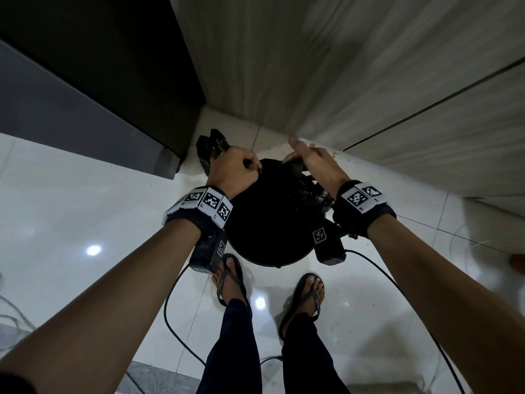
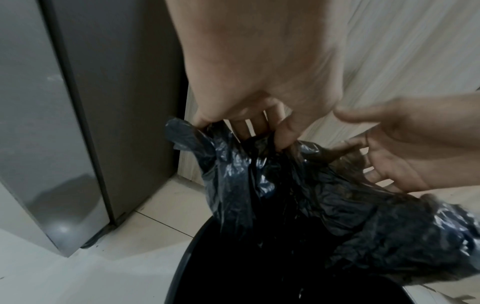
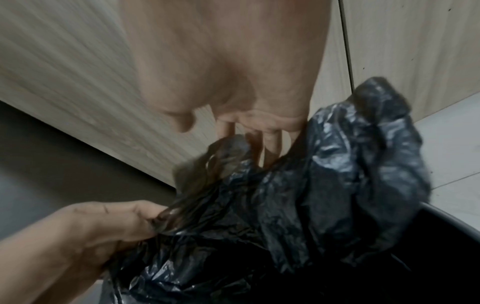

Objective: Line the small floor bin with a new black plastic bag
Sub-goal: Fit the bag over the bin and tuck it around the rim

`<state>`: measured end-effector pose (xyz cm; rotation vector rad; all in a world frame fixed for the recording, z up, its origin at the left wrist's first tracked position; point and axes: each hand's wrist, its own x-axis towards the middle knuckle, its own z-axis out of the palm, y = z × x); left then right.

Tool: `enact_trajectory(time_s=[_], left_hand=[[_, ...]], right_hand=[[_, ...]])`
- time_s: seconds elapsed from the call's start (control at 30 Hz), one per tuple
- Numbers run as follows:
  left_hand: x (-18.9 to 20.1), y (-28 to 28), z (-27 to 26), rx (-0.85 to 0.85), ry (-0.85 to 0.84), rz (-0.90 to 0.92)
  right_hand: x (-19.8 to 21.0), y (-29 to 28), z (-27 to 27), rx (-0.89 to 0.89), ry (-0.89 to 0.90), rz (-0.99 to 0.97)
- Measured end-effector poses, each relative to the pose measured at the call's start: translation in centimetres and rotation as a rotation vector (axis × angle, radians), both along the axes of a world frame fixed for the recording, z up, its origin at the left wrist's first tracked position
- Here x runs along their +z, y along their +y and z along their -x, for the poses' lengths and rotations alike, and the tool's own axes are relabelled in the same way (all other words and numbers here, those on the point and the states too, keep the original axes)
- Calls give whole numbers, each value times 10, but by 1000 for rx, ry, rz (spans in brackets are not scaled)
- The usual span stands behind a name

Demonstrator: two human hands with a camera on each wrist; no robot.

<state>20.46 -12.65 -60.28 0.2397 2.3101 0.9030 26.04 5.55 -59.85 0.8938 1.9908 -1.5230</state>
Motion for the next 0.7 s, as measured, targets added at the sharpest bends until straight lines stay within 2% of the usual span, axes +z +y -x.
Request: enact_trajectory(time_s=[0.13,0.3,0.43,0.57,0.7], left_hand=[[-5,-3,-3,8,-44,11],[-17,-4,-6,50,57,-20],[-20,-5,-7,23,115,-1],[-18,-2,-7,-15,120,7],[-14,1,-8,-19,90,16]], right_hand=[[-13,-4,-2,50,21,-100],[-20,-21,-13,162,81,-57],[-25,-25,-17,232,147,-158],[-18,-29,-16,215,167,-175],[-22,-31,-11,272,172,-363]])
